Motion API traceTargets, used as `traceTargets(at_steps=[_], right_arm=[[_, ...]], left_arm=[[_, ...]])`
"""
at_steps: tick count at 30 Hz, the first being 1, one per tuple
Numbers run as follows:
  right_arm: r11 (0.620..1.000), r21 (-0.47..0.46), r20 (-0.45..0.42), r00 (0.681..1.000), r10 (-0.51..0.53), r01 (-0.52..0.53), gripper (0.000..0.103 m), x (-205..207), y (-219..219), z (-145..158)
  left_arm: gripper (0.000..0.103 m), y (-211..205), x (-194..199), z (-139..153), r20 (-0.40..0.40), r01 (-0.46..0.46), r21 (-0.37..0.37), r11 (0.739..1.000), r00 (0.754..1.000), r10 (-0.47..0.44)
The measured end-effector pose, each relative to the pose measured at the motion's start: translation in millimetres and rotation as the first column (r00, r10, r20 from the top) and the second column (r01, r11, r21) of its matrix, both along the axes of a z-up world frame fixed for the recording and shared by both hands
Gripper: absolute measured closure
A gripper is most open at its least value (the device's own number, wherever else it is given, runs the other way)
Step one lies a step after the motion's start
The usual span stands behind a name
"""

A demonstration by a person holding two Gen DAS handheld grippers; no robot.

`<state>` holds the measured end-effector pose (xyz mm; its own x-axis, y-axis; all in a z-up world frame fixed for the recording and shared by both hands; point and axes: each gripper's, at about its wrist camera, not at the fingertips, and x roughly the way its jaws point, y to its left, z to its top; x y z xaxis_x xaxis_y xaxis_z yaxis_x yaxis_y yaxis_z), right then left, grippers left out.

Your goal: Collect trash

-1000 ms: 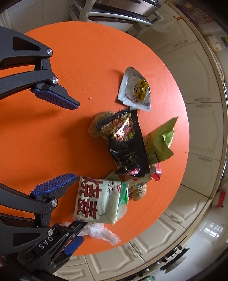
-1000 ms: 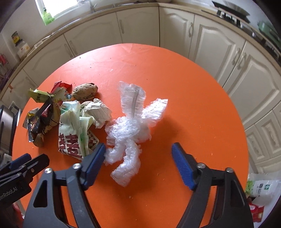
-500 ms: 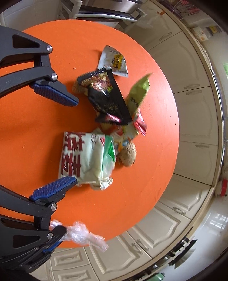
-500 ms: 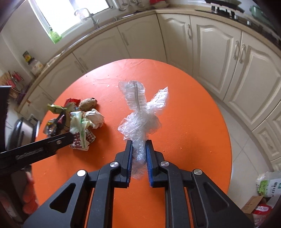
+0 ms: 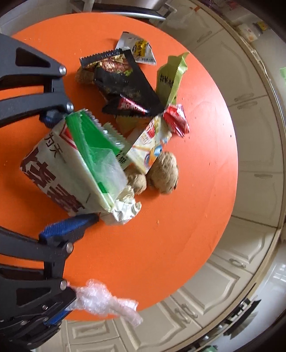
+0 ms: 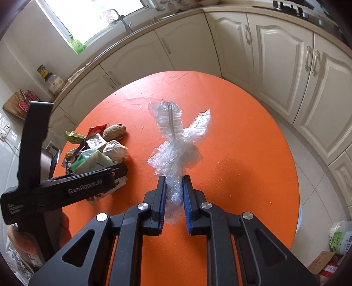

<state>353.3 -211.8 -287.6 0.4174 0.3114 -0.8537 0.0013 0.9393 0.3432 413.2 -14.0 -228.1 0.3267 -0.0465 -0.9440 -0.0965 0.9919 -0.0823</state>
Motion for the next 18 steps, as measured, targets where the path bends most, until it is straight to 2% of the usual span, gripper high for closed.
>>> traceTargets(at_steps=[2, 5, 11, 18], right_arm=[[1.000, -0.007, -0.008, 1.000, -0.008, 0.008, 0.089, 1.5, -1.8, -1.8], [1.000, -0.014, -0.014, 1.000, -0.018, 0.017, 0.089, -1.0, -1.4, -1.4], [0.999, -0.027, 0.001, 0.999, -0.037, 0.037, 0.089, -12.1, 2.5, 8.4], [0.996, -0.045, 0.024, 0.997, -0.071, 0.072, 0.089, -39.8, -0.9, 24.9]], left_arm=[[0.072, 0.1, -1.0, 2.6, 0.002, 0.002, 0.003, 1.000, 1.000, -0.002], [0.083, 0.3, -3.9, 7.3, 0.006, 0.005, -0.019, 1.000, 1.000, -0.004], [0.092, -5.8, -16.6, 17.7, 0.032, 0.021, -0.018, 1.000, 0.999, -0.021], [0.092, -19.8, -42.6, 35.3, 0.080, 0.063, -0.025, 0.998, 0.995, -0.061]])
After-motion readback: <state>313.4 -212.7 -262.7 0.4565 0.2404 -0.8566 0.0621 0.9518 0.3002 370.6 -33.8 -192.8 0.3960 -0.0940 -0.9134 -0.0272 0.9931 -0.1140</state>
